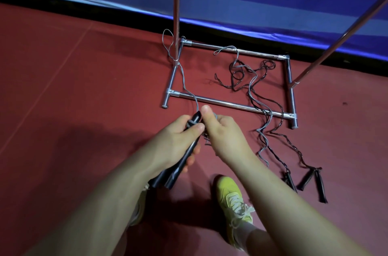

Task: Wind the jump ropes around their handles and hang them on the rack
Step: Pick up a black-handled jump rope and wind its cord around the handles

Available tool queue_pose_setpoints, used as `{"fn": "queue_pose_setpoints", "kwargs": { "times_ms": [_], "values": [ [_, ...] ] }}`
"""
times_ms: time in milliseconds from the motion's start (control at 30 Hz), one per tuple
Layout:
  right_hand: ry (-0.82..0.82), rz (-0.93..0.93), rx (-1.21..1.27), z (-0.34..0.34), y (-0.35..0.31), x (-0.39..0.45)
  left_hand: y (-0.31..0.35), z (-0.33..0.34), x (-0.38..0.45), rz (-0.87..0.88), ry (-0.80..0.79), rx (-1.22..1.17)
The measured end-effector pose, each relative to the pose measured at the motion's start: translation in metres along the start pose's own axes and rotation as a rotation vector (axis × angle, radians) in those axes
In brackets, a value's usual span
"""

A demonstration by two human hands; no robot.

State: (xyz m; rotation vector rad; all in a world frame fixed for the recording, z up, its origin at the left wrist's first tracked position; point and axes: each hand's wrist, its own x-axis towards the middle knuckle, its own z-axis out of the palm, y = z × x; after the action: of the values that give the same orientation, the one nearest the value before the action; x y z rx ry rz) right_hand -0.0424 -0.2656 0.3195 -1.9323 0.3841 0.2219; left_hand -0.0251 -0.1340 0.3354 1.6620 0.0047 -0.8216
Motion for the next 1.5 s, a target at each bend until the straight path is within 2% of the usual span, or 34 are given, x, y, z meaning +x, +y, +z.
{"fn": "queue_pose_setpoints", "kwargs": {
  "times_ms": [133, 267, 333, 467, 600, 733, 833, 933, 1100, 1167, 1300, 1400, 1500],
  "values": [
    [-0.103, 0.024, 0.007, -0.019, -0.003, 0.002, 0.0, -0.001, -0.001, -0.014, -0.013, -0.002],
    [-0.229, 0.089, 0.232, -0.026, 0.0, -0.001, 0.002, -0.002, -0.002, 0.012, -0.026, 0.064],
    [-0.271, 0.044, 0.266, -0.028, 0.001, -0.001, 0.004, -0.002, -0.004, 0.003, -0.017, 0.025],
    [-0.189, -0.108, 0.08, -0.025, 0.005, 0.0, 0.004, -0.001, -0.004, -0.025, 0.009, -0.029],
    [-0.106, -0.143, -0.122, -0.021, 0.002, 0.001, 0.004, 0.0, -0.002, -0.07, 0.044, -0.059],
    [-0.176, -0.152, -0.101, -0.019, -0.007, -0.004, 0.007, -0.001, -0.003, -0.099, 0.078, -0.057],
    [-0.26, -0.116, -0.12, -0.027, -0.015, -0.007, 0.008, -0.005, -0.002, -0.089, 0.134, 0.002],
    [-0.29, -0.139, -0.327, -0.038, -0.019, -0.006, 0.003, -0.012, 0.001, -0.091, 0.158, 0.134],
    [-0.193, -0.372, -0.418, -0.042, -0.034, -0.018, -0.005, -0.016, 0.0, 0.015, 0.159, 0.464],
    [-0.139, -0.445, -0.416, -0.044, -0.037, -0.021, -0.002, -0.014, -0.006, 0.07, 0.115, 0.604],
    [-0.098, -0.417, -0.233, -0.051, -0.041, -0.021, 0.006, -0.009, -0.016, 0.096, -0.093, 0.607],
    [-0.159, -0.348, -0.073, -0.048, -0.041, -0.017, 0.01, -0.002, -0.023, 0.08, -0.221, 0.395],
    [-0.314, -0.21, 0.209, -0.047, -0.038, -0.011, 0.015, 0.0, -0.03, 0.047, -0.31, 0.181]
  ]
}}
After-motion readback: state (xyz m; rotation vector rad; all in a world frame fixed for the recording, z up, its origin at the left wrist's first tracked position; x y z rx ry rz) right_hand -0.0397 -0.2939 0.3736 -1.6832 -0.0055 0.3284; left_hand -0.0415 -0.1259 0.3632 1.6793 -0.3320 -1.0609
